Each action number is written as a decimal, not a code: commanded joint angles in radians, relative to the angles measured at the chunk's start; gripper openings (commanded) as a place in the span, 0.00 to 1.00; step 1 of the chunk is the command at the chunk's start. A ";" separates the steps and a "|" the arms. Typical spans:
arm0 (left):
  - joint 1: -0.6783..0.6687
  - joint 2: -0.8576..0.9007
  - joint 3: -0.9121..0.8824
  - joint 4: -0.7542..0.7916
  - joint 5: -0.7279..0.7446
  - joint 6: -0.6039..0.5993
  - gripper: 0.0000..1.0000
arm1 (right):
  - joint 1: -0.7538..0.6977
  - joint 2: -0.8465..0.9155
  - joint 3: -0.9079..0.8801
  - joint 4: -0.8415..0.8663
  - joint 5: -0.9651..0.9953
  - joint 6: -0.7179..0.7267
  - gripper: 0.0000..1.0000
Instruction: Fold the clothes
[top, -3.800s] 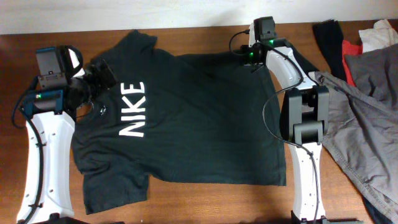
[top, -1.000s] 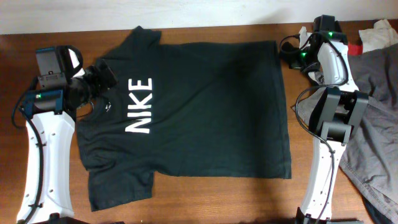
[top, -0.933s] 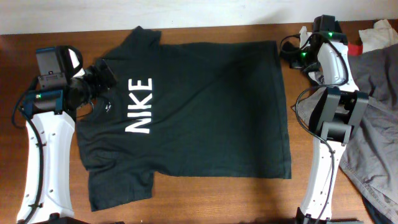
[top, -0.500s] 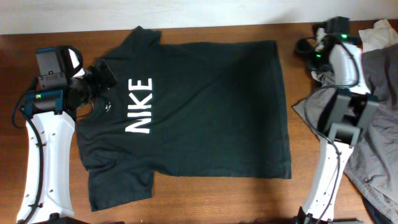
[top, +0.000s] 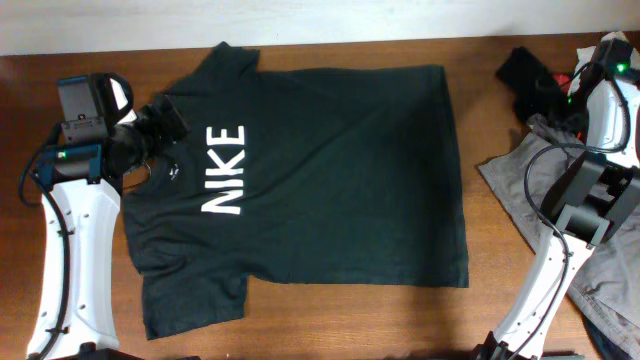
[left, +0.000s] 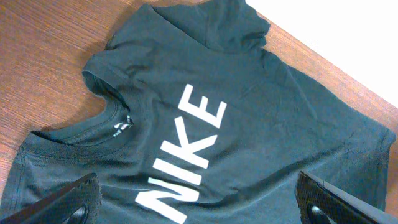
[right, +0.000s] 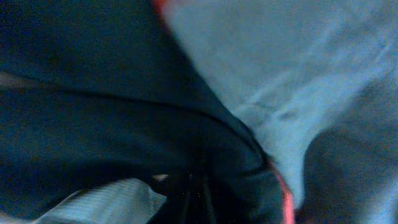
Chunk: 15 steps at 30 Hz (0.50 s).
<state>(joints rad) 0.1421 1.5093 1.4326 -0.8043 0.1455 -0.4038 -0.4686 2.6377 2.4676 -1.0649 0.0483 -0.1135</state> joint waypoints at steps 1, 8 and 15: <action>-0.003 0.002 0.016 0.001 -0.004 0.009 0.99 | 0.038 -0.072 0.154 -0.028 -0.094 0.010 0.20; -0.003 0.002 0.016 0.001 -0.004 0.009 0.99 | 0.134 -0.166 0.441 -0.195 -0.181 0.102 0.57; -0.003 0.002 0.016 0.001 -0.004 0.009 0.99 | 0.275 -0.241 0.591 -0.368 -0.180 0.123 0.99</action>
<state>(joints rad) 0.1421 1.5093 1.4326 -0.8043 0.1455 -0.4038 -0.2459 2.4355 3.0192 -1.3960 -0.1116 -0.0151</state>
